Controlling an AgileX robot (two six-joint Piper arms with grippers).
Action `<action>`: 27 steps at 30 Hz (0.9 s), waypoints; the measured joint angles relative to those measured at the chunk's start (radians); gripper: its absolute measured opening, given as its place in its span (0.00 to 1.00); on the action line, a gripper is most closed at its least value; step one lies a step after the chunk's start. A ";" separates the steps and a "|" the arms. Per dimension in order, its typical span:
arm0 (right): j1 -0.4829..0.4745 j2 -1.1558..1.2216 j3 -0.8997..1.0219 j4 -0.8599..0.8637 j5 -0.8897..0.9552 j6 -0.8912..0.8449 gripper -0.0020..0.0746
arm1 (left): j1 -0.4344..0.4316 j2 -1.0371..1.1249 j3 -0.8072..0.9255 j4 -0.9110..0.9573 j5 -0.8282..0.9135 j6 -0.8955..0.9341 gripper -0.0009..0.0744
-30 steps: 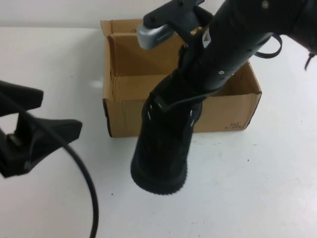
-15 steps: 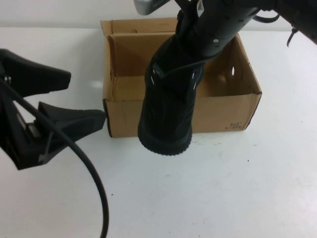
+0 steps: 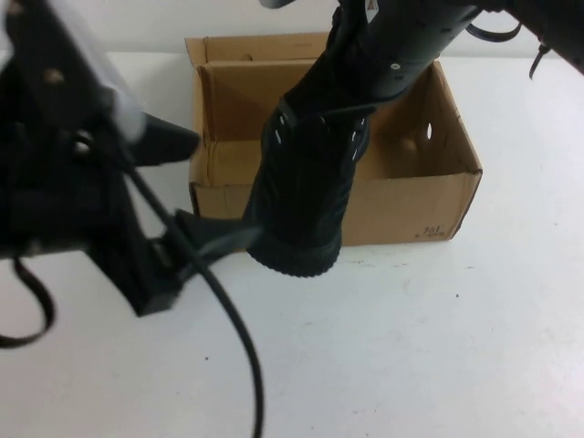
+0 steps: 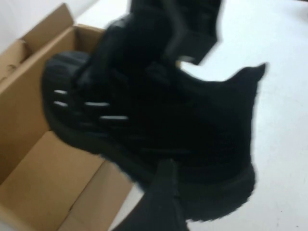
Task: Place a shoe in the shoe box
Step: Hand over the shoe
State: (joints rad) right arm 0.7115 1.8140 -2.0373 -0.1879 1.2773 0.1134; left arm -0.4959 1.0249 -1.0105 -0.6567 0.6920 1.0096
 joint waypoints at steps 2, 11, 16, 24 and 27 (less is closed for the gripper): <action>-0.014 0.005 0.000 0.002 0.000 0.033 0.03 | -0.058 0.023 0.000 0.027 -0.036 -0.020 0.87; -0.094 0.014 0.000 0.095 0.000 0.110 0.03 | -0.279 0.131 -0.002 0.499 -0.245 -0.540 0.87; -0.117 0.014 0.000 0.159 -0.010 0.112 0.03 | -0.355 0.225 -0.029 0.890 -0.258 -0.967 0.87; -0.119 0.014 0.000 0.172 -0.013 0.113 0.03 | -0.363 0.284 -0.058 1.438 -0.285 -1.580 0.87; -0.119 0.014 0.000 0.176 -0.013 0.113 0.03 | -0.363 0.295 -0.058 1.477 -0.324 -1.639 0.87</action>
State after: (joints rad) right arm 0.5927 1.8281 -2.0373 -0.0119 1.2638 0.2263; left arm -0.8588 1.3202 -1.0688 0.8200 0.3682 -0.6291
